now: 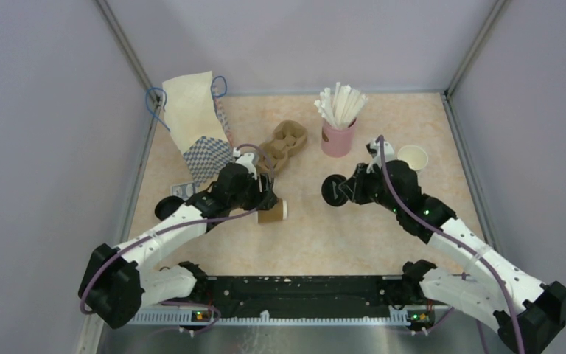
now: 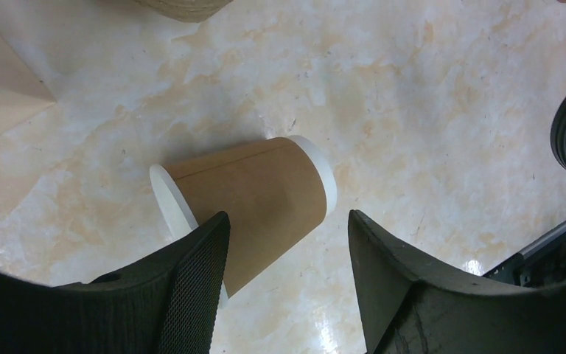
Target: Pack the takeout coffee
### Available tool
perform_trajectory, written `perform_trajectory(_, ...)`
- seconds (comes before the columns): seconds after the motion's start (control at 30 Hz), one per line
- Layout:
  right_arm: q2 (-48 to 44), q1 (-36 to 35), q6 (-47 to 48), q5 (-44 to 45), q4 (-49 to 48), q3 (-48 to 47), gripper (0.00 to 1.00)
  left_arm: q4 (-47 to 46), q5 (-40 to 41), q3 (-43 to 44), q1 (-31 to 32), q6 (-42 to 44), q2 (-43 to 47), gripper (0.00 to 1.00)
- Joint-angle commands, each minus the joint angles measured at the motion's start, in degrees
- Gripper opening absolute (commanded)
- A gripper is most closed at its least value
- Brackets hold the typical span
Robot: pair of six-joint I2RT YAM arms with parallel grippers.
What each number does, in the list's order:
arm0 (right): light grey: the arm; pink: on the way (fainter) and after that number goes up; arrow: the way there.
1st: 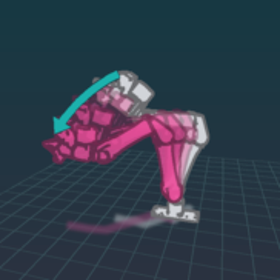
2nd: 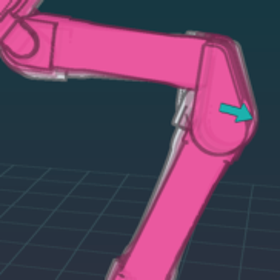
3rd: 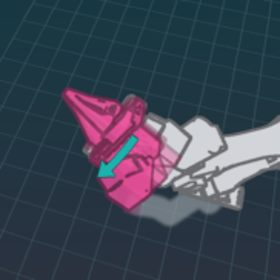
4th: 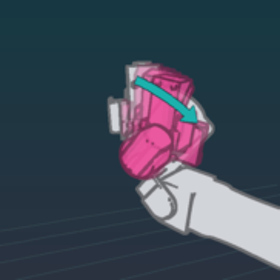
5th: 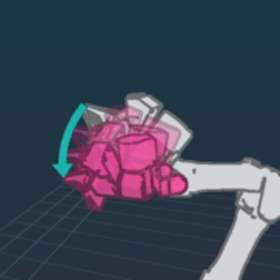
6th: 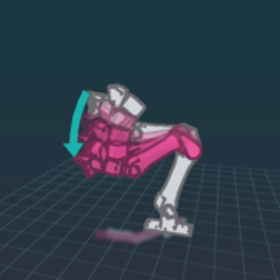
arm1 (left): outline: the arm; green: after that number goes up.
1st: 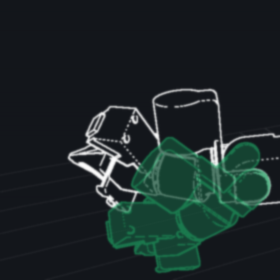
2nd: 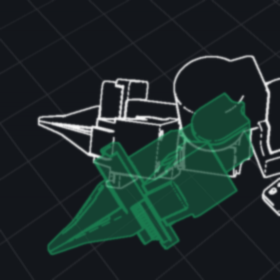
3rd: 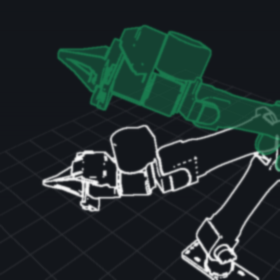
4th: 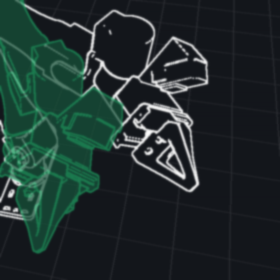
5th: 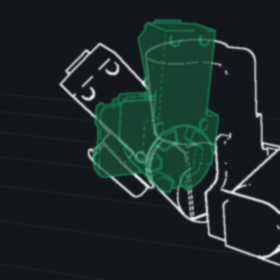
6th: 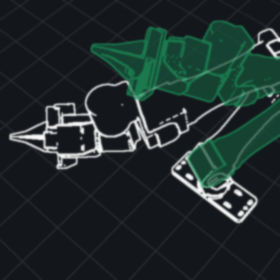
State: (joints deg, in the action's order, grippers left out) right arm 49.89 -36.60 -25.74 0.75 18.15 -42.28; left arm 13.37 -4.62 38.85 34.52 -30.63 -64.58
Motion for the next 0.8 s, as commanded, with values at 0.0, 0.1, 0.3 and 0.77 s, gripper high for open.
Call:
perform_trajectory(0.0, -2.19, -0.14, 1.27, 0.80, 1.00, 0.70, 0.14, -3.85, -1.67, -1.61, -0.49, -1.72, -1.78, 0.66)
perform_trajectory(0.1, -2.02, -0.14, 1.45, 1.01, 1.05, 0.80, 0.15, -2.22, -4.17, 0.22, -0.42, -0.42, -1.94, 0.66)
perform_trajectory(0.3, -1.48, -0.14, 1.43, 0.41, -0.13, 0.97, 0.14, 2.14, -3.38, 4.73, -0.43, 0.42, 4.32, 0.67)
perform_trajectory(0.77, -2.18, -0.14, 1.50, 0.07, 0.88, 0.89, 0.14, 7.24, 3.95, -2.23, -0.64, -6.81, 6.31, 0.67)
